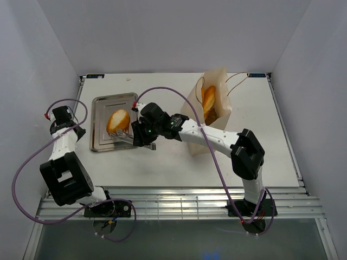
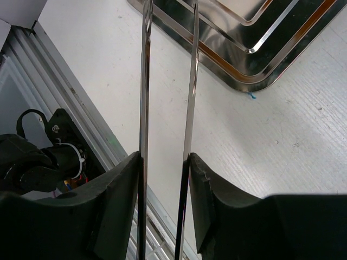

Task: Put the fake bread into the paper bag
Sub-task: Place the clamp at the center of the board.

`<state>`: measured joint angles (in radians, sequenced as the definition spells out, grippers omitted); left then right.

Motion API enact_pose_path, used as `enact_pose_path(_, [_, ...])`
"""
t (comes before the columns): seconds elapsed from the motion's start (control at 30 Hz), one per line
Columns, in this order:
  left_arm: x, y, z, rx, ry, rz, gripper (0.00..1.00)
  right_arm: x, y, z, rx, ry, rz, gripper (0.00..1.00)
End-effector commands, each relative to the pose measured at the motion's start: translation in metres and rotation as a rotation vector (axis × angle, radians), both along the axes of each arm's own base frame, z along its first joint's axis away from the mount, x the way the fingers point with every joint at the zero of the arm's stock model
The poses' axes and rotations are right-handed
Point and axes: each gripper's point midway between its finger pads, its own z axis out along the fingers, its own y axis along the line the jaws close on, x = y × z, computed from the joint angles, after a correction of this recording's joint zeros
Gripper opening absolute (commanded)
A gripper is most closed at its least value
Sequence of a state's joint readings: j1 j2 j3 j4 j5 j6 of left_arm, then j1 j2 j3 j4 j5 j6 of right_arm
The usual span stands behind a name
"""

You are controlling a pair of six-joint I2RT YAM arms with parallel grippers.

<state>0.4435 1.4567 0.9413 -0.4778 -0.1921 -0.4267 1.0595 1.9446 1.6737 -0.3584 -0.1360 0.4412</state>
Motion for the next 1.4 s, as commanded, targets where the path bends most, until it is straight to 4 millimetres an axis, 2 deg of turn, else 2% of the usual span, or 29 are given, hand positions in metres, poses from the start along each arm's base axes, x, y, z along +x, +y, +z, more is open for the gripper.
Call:
enact_pose_path(0.0, [0.014, -0.009, 0.036, -0.015, -0.138, -0.049, 0.41, 0.001, 0.005, 0.029, 0.057, -0.054, 0.023, 0.46])
enact_pose_path(0.13, [0.021, -0.026, 0.059, -0.067, -0.231, -0.097, 0.45, 0.007, -0.002, 0.015, 0.03, -0.079, -0.011, 0.46])
enact_pose_path(0.27, [0.02, -0.041, 0.088, -0.076, -0.323, -0.156, 0.46, -0.009, -0.01, -0.001, 0.007, -0.089, 0.01, 0.46])
enact_pose_path(0.3, [0.019, -0.042, 0.092, -0.075, -0.336, -0.158, 0.46, -0.014, -0.019, -0.011, -0.021, -0.109, 0.003, 0.46])
enact_pose_path(0.4, [0.02, -0.053, 0.108, -0.098, -0.394, -0.19, 0.47, -0.023, -0.024, -0.02, -0.031, -0.138, 0.009, 0.46])
enact_pose_path(0.43, [0.02, -0.056, 0.112, -0.106, -0.408, -0.199, 0.47, -0.023, -0.031, -0.032, -0.063, -0.149, -0.007, 0.46])
enact_pose_path(0.5, [0.019, -0.062, 0.125, -0.11, -0.449, -0.214, 0.47, -0.022, -0.034, -0.038, -0.07, -0.175, -0.027, 0.46])
enact_pose_path(0.53, [0.018, -0.063, 0.129, -0.107, -0.462, -0.219, 0.47, -0.026, -0.04, -0.05, -0.091, -0.174, -0.026, 0.46])
enact_pose_path(0.6, [0.015, -0.067, 0.137, -0.103, -0.49, -0.229, 0.48, -0.026, -0.039, -0.05, -0.062, -0.209, -0.04, 0.46])
enact_pose_path(0.77, [0.011, -0.079, 0.137, -0.137, -0.502, -0.262, 0.49, -0.032, -0.046, -0.083, -0.086, -0.208, -0.055, 0.49])
enact_pose_path(1.07, [0.009, -0.09, 0.142, -0.15, -0.529, -0.295, 0.49, -0.024, -0.035, -0.12, -0.11, -0.214, -0.07, 0.56])
enact_pose_path(1.23, [0.007, -0.092, 0.144, -0.146, -0.533, -0.307, 0.5, -0.02, -0.034, -0.122, -0.132, -0.222, -0.075, 0.65])
enact_pose_path(1.33, [0.006, -0.096, 0.149, -0.153, -0.548, -0.321, 0.5, -0.017, -0.037, -0.114, -0.142, -0.253, -0.084, 0.72])
enact_pose_path(1.37, [0.006, -0.098, 0.15, -0.156, -0.55, -0.328, 0.5, -0.017, -0.04, -0.105, -0.144, -0.267, -0.087, 0.74])
